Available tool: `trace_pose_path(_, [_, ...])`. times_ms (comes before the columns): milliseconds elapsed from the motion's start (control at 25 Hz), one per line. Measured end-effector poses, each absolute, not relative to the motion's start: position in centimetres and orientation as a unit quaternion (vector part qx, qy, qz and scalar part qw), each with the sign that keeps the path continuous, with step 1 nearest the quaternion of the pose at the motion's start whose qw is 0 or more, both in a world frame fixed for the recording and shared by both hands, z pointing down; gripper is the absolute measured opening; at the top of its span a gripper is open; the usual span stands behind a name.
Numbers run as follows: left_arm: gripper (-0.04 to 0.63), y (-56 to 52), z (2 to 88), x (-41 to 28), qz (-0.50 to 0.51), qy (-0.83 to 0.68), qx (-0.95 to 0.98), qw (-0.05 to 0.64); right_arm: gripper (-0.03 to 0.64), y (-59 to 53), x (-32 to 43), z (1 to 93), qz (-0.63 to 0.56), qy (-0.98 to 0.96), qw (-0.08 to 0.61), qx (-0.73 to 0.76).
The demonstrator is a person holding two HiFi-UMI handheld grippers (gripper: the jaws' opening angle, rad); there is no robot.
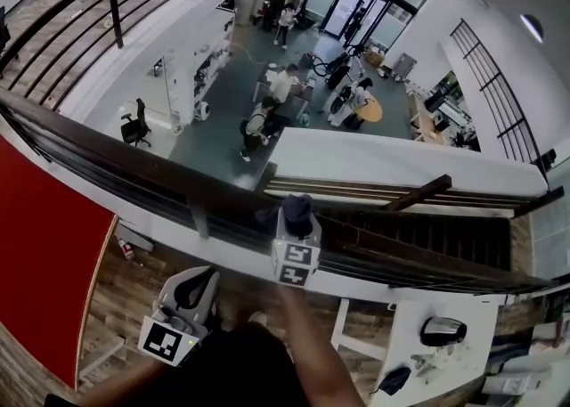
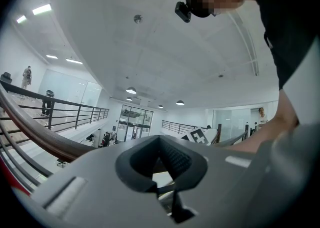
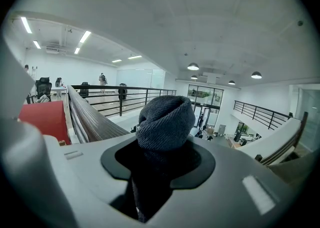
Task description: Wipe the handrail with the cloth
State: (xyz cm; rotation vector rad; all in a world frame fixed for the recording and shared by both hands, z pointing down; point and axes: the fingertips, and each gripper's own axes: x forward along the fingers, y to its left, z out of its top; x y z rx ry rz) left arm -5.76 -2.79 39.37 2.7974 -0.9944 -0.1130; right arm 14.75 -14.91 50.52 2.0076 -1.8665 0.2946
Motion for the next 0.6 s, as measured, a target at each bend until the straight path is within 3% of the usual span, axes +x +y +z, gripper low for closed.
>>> trace_pose_path(600, [0.000,-1.7,39.0,-2.9,-0.034,-0.326,0.941,0.081,0.158,-12.5,20.0,50.2,0.107,-0.650,0.187,0.728])
